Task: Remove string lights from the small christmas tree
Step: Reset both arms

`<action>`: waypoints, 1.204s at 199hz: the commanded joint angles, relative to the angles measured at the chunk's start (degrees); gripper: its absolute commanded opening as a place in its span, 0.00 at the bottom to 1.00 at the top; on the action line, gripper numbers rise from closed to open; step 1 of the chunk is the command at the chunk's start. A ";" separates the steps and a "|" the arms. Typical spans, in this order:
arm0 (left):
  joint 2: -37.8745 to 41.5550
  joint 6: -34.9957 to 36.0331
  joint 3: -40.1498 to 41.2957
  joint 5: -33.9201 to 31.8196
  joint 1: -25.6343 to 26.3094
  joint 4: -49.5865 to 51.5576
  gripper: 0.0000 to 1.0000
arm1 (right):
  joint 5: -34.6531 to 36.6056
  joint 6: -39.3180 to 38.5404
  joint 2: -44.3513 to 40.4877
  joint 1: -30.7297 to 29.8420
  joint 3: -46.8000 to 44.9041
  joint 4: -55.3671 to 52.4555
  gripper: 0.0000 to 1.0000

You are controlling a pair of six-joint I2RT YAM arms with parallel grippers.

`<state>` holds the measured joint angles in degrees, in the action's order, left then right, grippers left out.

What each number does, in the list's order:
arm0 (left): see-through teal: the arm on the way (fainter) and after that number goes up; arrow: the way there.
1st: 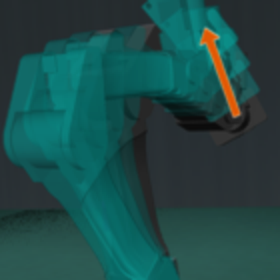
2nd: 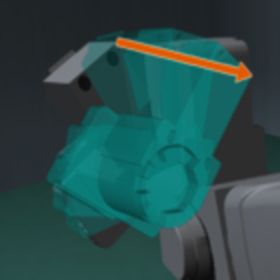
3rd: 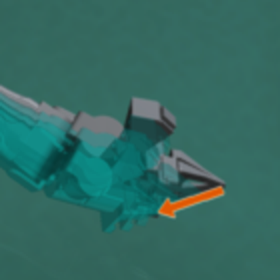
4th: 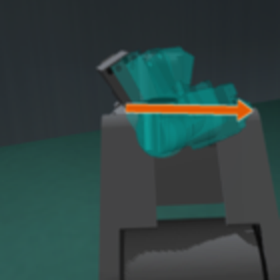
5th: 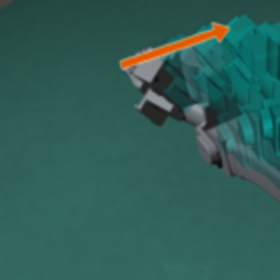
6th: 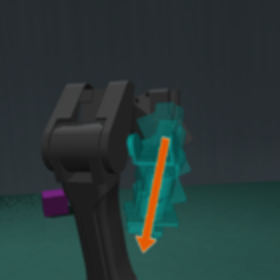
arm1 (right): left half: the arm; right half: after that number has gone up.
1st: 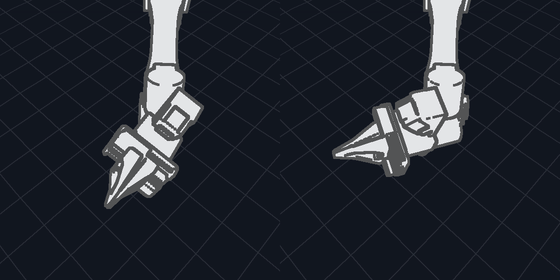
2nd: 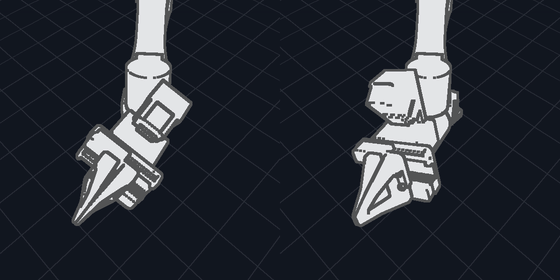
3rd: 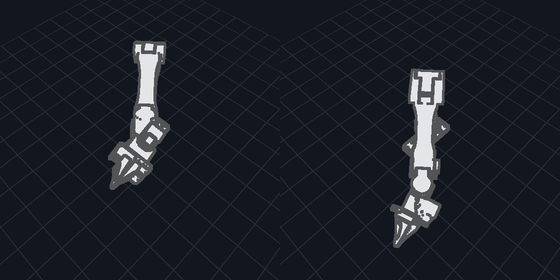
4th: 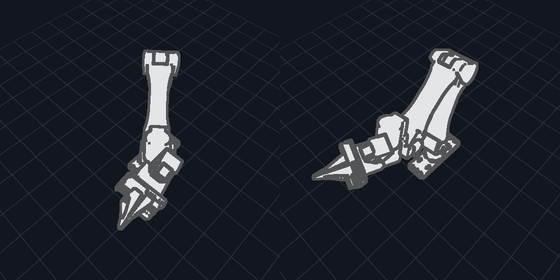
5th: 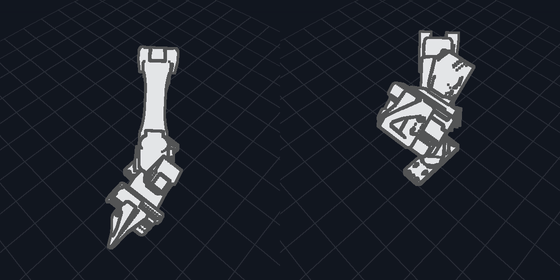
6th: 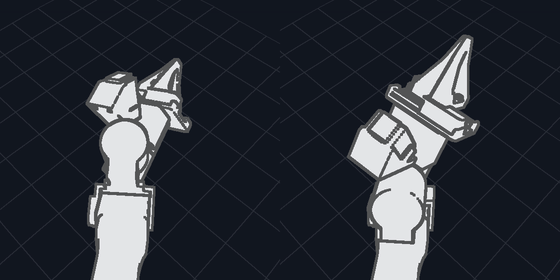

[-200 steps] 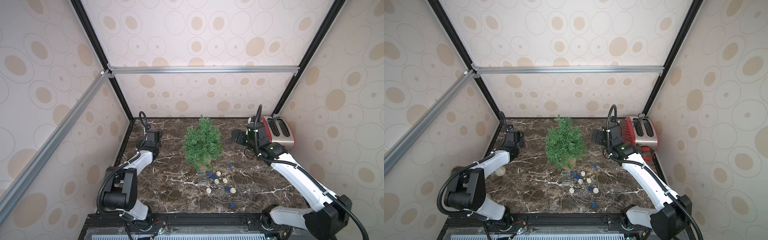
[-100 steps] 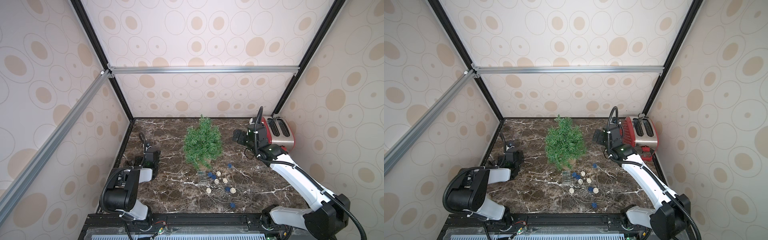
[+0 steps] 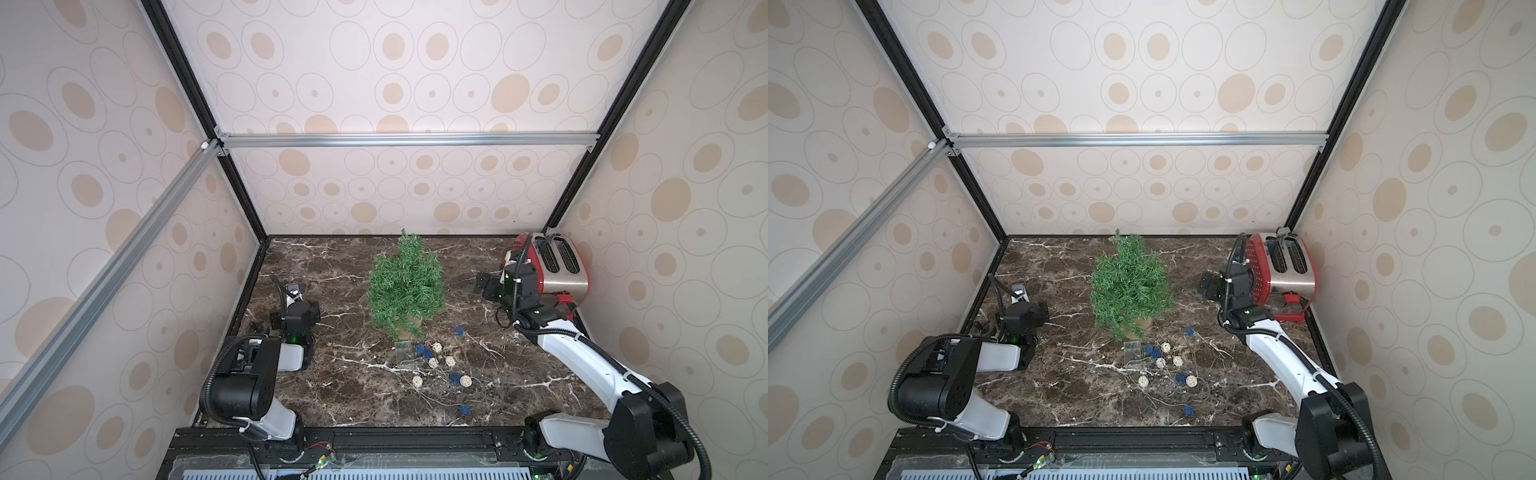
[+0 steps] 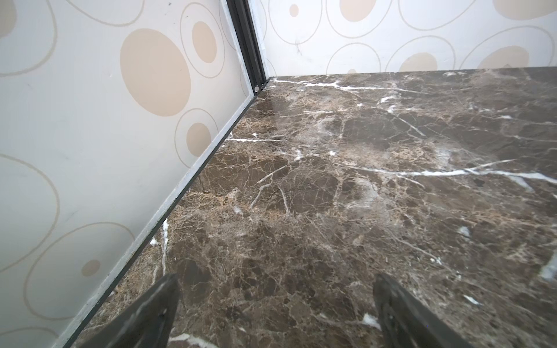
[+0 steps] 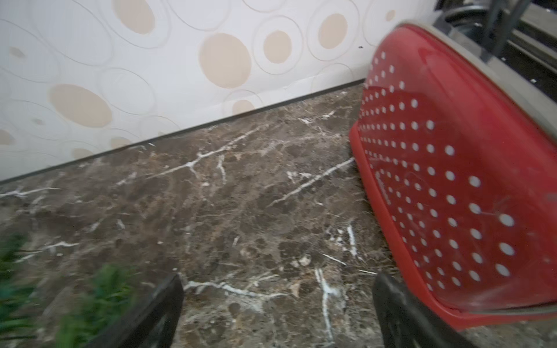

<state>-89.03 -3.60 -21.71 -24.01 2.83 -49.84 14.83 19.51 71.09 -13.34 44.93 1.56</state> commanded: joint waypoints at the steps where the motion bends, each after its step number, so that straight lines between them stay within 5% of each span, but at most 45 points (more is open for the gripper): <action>1: 0.40 0.29 -1.12 0.39 -0.50 -1.90 0.99 | 1.85 -9.88 -0.76 1.20 -5.69 11.48 1.00; 40: 0.43 0.32 -1.14 0.38 -0.51 -2.01 0.99 | 7.66 -20.69 2.08 1.89 -14.99 24.01 0.99; 79: 0.37 0.28 -1.14 0.34 -0.52 -1.95 0.99 | 2.25 -22.88 12.76 5.05 -22.30 45.48 0.99; 128: 0.36 0.30 -1.12 0.40 -0.55 -2.01 0.99 | -7.86 -19.68 17.09 10.07 -20.38 43.34 0.99; 240: 0.28 0.26 -1.20 0.37 -0.57 -1.92 0.99 | -7.72 -19.87 17.01 10.10 -20.67 43.77 1.00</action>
<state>-89.03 -3.60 -21.71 -23.62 2.72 -50.30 7.44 -0.27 88.68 -3.36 23.55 43.81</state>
